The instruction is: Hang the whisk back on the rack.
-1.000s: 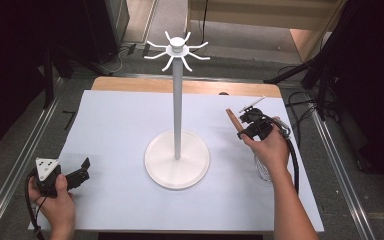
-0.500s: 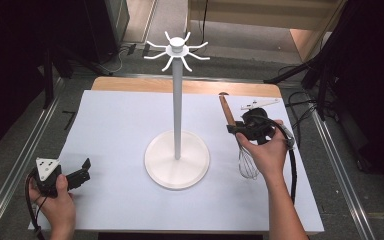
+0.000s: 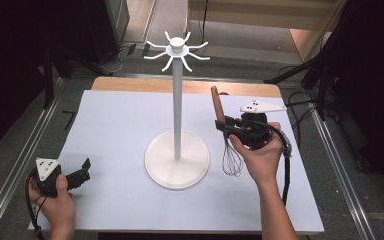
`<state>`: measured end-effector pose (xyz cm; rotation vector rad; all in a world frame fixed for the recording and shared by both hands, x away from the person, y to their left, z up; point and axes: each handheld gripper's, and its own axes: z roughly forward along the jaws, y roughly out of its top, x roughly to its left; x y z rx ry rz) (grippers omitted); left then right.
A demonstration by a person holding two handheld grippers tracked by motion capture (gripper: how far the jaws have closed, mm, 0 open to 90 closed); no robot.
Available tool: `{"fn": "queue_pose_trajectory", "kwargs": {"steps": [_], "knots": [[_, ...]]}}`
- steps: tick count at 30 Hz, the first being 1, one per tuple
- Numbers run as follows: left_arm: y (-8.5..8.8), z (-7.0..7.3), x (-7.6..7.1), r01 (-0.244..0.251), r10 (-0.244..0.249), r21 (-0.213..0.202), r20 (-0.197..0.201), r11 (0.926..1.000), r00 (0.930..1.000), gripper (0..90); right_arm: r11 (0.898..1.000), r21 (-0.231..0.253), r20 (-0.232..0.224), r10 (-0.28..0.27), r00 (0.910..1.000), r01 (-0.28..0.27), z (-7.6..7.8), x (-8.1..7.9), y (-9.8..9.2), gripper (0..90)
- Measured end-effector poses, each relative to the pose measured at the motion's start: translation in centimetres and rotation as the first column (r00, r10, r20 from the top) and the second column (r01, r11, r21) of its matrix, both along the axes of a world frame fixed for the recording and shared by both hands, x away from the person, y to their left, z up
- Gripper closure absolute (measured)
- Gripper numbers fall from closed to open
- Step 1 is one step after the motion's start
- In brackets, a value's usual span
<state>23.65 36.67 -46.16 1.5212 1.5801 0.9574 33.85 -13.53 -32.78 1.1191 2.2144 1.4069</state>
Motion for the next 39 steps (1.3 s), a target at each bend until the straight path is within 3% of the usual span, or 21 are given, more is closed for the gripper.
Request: {"fn": "queue_pose_trajectory", "kwargs": {"steps": [10,15,20,23,24,27,34,39], "knots": [[0.0,0.0,0.0,0.000,0.000,-0.002,-0.001,1.0000,1.0000,0.0,0.994,0.105,0.087,0.013,0.9961,-0.023,1.1,-1.5,0.7,70.3],[0.0,0.0,0.0,0.002,-0.002,-0.002,-0.004,1.0000,1.0000,0.0,0.990,0.141,0.152,0.008,0.9883,-0.030,1.6,-2.3,1.1,70.4],[0.0,0.0,0.0,0.001,-0.001,-0.002,-0.003,1.0000,1.0000,0.0,0.983,0.183,0.181,0.001,0.9835,-0.034,1.9,-2.7,1.2,70.4],[0.0,0.0,0.0,0.002,-0.002,-0.004,-0.003,1.0000,1.0000,0.0,0.978,0.206,0.210,-0.005,0.9777,-0.040,2.2,-3.0,1.2,70.3],[0.0,0.0,0.0,0.001,-0.001,-0.003,-0.004,1.0000,1.0000,0.0,0.973,0.226,0.236,-0.001,0.9718,-0.054,2.5,-3.3,1.2,70.4],[0.0,0.0,0.0,0.001,-0.001,-0.003,-0.005,1.0000,1.0000,0.0,0.971,0.235,0.264,-0.016,0.9645,-0.049,3.0,-3.6,1.4,70.4],[0.0,0.0,0.0,0.002,-0.002,-0.005,0.000,1.0000,1.0000,0.0,0.964,0.259,0.305,-0.023,0.9521,-0.059,3.6,-3.9,1.5,70.4],[0.0,0.0,0.0,0.001,-0.001,-0.004,-0.001,1.0000,1.0000,0.0,0.952,0.296,0.344,-0.029,0.9385,-0.079,4.0,-4.1,1.5,70.3]]}}
